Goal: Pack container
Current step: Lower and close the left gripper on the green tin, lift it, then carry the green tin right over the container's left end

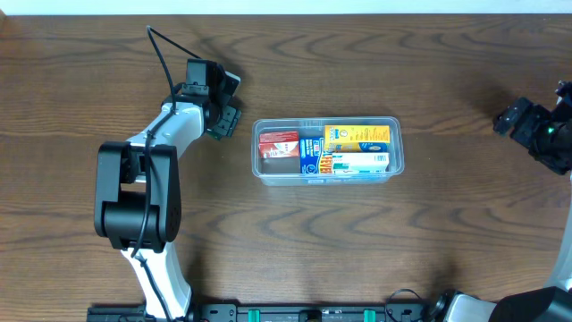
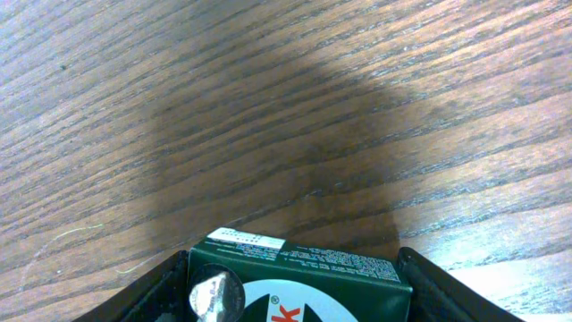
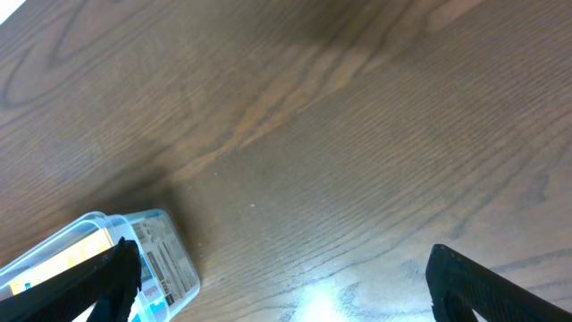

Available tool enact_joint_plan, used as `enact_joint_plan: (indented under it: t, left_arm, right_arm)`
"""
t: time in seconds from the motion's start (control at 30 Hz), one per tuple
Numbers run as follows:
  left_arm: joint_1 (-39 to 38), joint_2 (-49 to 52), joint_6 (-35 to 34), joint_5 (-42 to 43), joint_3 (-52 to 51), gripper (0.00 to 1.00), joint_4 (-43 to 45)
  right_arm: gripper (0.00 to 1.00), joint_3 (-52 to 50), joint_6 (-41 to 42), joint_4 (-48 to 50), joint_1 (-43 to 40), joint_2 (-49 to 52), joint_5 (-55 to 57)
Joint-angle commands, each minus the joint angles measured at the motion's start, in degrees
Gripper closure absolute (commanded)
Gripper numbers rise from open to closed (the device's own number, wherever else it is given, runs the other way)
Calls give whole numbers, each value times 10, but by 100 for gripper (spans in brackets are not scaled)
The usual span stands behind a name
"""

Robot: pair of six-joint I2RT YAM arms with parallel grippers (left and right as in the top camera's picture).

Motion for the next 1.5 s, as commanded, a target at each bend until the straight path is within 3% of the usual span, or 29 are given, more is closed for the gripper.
enact_joint_plan:
  t: [0.0,0.17,0.53,0.83,1.2,1.47]
  left_arm:
    - [0,15,3,-2,5,31,0]
    - [0,1,3,-2,7,31,8]
    - [0,-97,2,-5,12,41,17]
    - [-3,-216,-88,-4,12,42,17]
    - [-101,-379,-115,-5,12,45,12]
    - [-166,-421,-268,-59,12,44,-42]
  right_arm:
    - [1,8,6,0,-2,2,-2]
    - [1,8,6,0,-2,2,-2]
    - [1,8,6,0,-2,2,-2]
    - [1,8,6,0,-2,2,-2]
    - [1,8,6,0,-2,2,-2]
    - [1,8,6,0,-2,2,-2]
